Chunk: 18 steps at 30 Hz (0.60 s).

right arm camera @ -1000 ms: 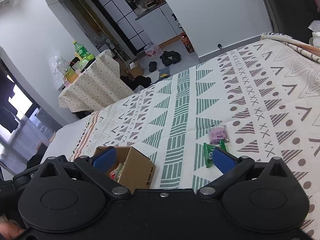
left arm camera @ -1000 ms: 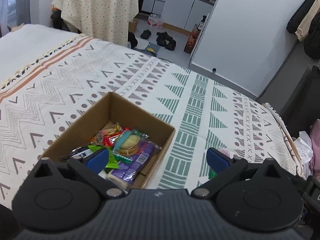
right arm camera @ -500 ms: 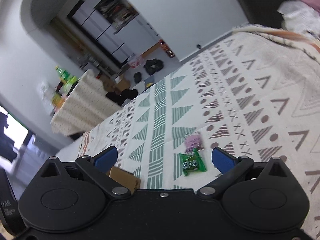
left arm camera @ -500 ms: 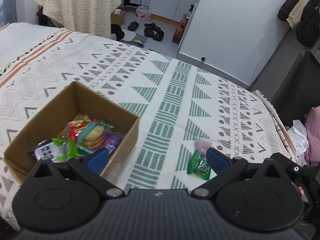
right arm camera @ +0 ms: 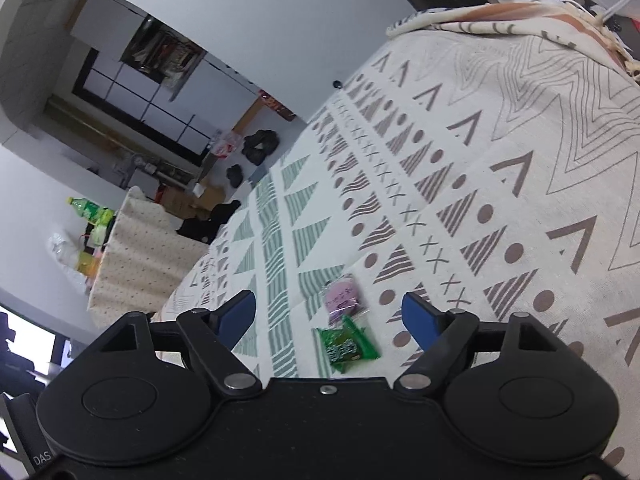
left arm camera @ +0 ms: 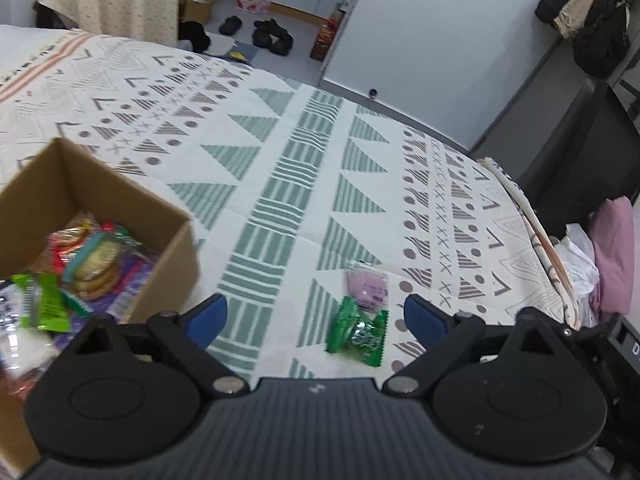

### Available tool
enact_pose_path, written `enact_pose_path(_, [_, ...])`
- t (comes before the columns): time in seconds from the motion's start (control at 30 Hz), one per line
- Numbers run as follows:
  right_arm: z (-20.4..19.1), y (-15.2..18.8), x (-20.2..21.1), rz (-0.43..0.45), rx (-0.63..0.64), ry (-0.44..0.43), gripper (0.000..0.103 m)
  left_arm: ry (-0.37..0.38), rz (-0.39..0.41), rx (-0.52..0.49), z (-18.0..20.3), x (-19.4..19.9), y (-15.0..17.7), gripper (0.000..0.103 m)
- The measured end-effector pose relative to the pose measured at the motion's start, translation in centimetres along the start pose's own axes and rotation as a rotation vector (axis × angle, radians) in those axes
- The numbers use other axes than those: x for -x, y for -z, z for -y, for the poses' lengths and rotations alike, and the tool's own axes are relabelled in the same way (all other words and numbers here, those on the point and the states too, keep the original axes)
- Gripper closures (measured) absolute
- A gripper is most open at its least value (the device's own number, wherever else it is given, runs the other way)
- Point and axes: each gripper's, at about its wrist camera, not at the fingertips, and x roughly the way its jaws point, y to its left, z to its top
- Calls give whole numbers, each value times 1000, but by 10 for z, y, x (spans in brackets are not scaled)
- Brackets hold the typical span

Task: Organize snacks
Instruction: 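Grasp the green candy with the left tool while the right tool grasps the pink round candy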

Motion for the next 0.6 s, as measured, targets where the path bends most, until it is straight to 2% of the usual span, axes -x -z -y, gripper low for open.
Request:
enact_pose_path(0.3, [2,-2,-18,-22,-11,24,26,53,-89,7,16,-51,7,26])
enact_pose_path(0.6, [2,-6,-44,-56,7,32,27,85,-157,-39,27,-88,15,35])
